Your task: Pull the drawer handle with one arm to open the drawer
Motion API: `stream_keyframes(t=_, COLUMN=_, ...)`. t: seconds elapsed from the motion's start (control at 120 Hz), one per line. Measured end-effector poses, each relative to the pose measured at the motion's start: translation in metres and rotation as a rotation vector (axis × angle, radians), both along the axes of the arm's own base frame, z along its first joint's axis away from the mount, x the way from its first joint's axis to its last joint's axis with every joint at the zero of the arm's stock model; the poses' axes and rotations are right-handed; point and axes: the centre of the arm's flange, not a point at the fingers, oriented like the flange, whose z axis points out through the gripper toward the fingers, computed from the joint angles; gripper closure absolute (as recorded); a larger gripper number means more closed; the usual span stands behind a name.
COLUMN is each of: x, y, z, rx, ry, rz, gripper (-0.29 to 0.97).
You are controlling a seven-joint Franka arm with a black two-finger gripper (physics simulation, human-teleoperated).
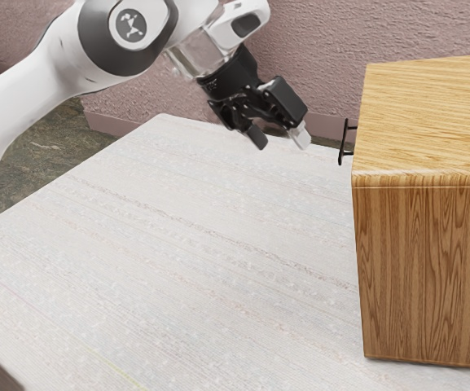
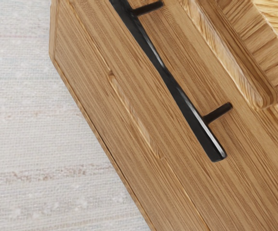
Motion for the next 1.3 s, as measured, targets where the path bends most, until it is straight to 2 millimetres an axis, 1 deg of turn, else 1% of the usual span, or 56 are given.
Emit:
stream_keyframes(t=0.142, x=0.011, y=-0.005, z=0.001, rx=0.003, ry=-0.015, rz=0.065, gripper=0.0)
stream_keyframes(t=0.267, x=0.021, y=-0.005, z=0.001, rx=-0.009, ry=-0.017, rz=0.133, gripper=0.0)
stream_keyframes(t=0.4, x=0.024, y=-0.013, z=0.003, rx=-0.038, ry=-0.01, rz=0.19, gripper=0.0)
stream_keyframes(t=0.567, x=0.037, y=-0.017, z=-0.015, rx=-0.065, ry=0.033, rz=0.264, gripper=0.0)
stream_keyframes(t=0.725, x=0.05, y=-0.017, z=-0.037, rx=-0.081, ry=0.073, rz=0.324, gripper=0.0)
stream_keyframes(t=0.883, x=0.059, y=-0.017, z=-0.051, rx=-0.097, ry=0.095, rz=0.371, gripper=0.0)
stream_keyframes(t=1.025, x=0.063, y=-0.016, z=-0.058, rx=-0.101, ry=0.105, rz=0.404, gripper=0.0)
stream_keyframes(t=1.3, x=0.062, y=-0.013, z=-0.065, rx=-0.06, ry=0.109, rz=0.455, gripper=0.0)
